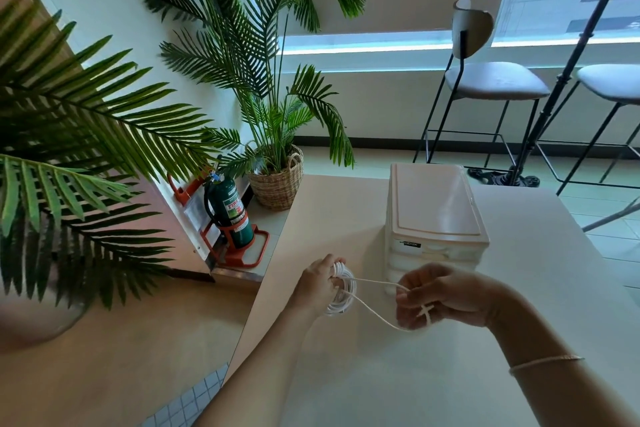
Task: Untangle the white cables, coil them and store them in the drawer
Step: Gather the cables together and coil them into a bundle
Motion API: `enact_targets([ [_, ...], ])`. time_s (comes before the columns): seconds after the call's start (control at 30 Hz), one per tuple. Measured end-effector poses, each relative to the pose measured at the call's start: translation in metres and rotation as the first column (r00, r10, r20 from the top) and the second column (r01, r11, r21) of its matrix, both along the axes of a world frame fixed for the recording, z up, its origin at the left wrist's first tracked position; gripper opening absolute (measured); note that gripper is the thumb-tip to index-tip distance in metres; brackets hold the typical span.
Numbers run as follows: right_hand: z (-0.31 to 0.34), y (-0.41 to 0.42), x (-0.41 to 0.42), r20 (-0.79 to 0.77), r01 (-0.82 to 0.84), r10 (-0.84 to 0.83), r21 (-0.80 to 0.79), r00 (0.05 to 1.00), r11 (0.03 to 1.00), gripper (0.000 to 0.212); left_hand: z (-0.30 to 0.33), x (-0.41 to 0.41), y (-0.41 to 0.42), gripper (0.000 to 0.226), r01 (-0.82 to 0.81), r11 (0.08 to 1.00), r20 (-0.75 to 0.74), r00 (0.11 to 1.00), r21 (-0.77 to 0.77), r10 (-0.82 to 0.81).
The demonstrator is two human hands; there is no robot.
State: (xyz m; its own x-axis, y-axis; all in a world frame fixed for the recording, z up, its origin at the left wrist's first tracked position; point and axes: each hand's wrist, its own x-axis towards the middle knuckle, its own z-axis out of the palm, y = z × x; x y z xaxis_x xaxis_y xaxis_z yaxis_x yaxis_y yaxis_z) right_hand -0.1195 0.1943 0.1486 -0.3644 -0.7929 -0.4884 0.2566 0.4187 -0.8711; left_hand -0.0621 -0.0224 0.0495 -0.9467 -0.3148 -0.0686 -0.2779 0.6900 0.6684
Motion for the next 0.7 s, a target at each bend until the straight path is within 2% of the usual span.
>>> enact_targets([
  [0.1, -0.003, 0.009, -0.006, 0.016, -0.080, 0.081, -0.058, 0.997, 0.995, 0.026, -0.003, 0.002, -0.006, 0.039, -0.056, 0.998, 0.018, 0.998, 0.005, 0.056],
  [0.17, -0.005, 0.018, -0.009, 0.089, -0.025, 0.033, -0.088, 0.995, 0.996, 0.039, -0.007, 0.003, -0.009, 0.039, -0.084, 0.996, 0.032, 0.996, 0.008, 0.084],
  [0.23, -0.005, 0.025, -0.012, 0.124, 0.014, -0.001, -0.103, 0.992, 0.995, 0.040, -0.008, 0.004, -0.013, 0.038, -0.122, 0.993, 0.041, 0.992, 0.009, 0.121],
  [0.27, -0.003, 0.028, -0.012, 0.100, 0.016, -0.007, -0.085, 0.995, 0.996, 0.032, -0.008, 0.006, -0.015, 0.037, -0.148, 0.989, 0.048, 0.988, 0.028, 0.146],
  [0.33, -0.007, 0.032, -0.016, -0.022, 0.025, -0.025, 0.029, 0.999, 0.999, 0.014, -0.008, 0.009, -0.020, 0.032, -0.185, 0.978, 0.079, 0.981, 0.100, 0.178],
  [0.43, -0.029, 0.036, -0.019, -0.189, 0.105, -0.058, 0.245, 0.980, 0.964, 0.010, -0.006, 0.009, -0.018, 0.028, -0.208, 0.949, 0.101, 0.977, 0.238, 0.188],
  [0.5, -0.045, 0.034, -0.015, -0.179, 0.072, -0.008, 0.357, 0.984, 0.931, 0.003, -0.003, 0.006, -0.014, 0.026, -0.194, 0.933, 0.098, 0.980, 0.303, 0.172],
  [0.57, -0.059, 0.030, -0.007, -0.171, 0.014, 0.066, 0.431, 0.983, 0.902, 0.012, 0.001, 0.002, -0.009, 0.025, -0.167, 0.914, 0.085, 0.986, 0.370, 0.146],
  [0.63, -0.071, 0.021, -0.001, -0.216, 0.045, 0.045, 0.393, 0.975, 0.918, 0.028, 0.006, -0.001, -0.004, 0.025, -0.125, 0.903, 0.054, 0.992, 0.411, 0.113],
  [0.7, -0.077, 0.008, 0.004, -0.209, 0.142, -0.089, 0.254, 0.974, 0.957, 0.039, 0.009, -0.004, 0.003, 0.024, -0.082, 0.892, 0.034, 0.997, 0.445, 0.075],
])
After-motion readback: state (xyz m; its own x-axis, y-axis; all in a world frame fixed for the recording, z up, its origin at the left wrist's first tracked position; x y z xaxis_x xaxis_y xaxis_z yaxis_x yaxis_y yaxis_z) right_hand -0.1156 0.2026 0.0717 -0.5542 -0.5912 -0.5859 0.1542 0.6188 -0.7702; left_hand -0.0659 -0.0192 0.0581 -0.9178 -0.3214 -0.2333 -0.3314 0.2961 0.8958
